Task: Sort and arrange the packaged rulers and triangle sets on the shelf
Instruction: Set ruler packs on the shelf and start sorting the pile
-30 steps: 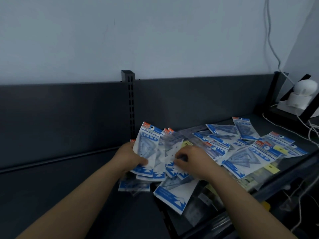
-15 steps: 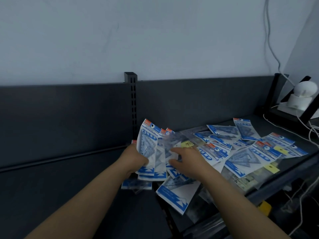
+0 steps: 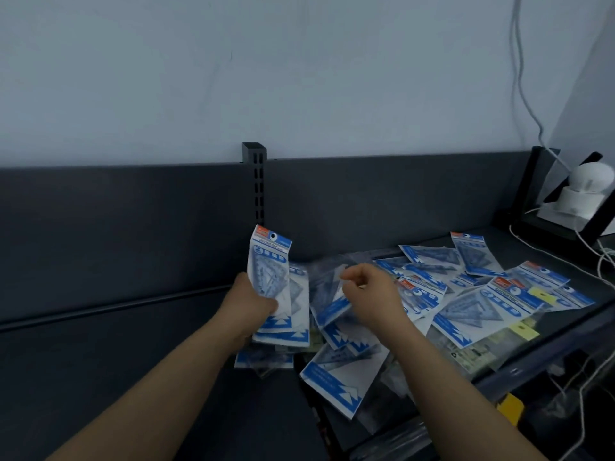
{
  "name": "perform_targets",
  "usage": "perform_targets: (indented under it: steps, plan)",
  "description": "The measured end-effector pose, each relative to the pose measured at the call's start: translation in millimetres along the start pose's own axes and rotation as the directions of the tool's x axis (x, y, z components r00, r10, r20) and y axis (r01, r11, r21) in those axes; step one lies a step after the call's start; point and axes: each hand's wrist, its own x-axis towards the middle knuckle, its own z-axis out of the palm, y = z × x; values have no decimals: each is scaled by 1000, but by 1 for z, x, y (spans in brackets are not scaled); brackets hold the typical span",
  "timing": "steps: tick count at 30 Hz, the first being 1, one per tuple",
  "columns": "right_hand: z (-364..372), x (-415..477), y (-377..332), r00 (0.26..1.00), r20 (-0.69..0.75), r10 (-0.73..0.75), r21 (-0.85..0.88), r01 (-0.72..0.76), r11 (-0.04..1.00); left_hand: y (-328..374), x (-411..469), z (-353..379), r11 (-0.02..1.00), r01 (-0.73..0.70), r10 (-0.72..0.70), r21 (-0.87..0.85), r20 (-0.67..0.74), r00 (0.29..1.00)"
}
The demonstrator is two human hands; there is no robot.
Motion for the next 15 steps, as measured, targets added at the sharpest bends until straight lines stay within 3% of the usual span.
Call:
perform_targets:
  steps: [3, 9, 15]
  plan:
    - [-1, -5, -8, 1000, 10, 24, 122, -25, 992, 1, -7, -1, 999, 16, -15, -41, 34, 999]
    - [9, -17, -14, 997, 80, -14, 218, -4, 976, 7, -30, -4, 950, 90, -47, -299, 149, 988]
    - [23, -25, -20, 991, 128, -37, 224, 7, 975, -2, -38, -12, 953, -27, 37, -303, 28, 999]
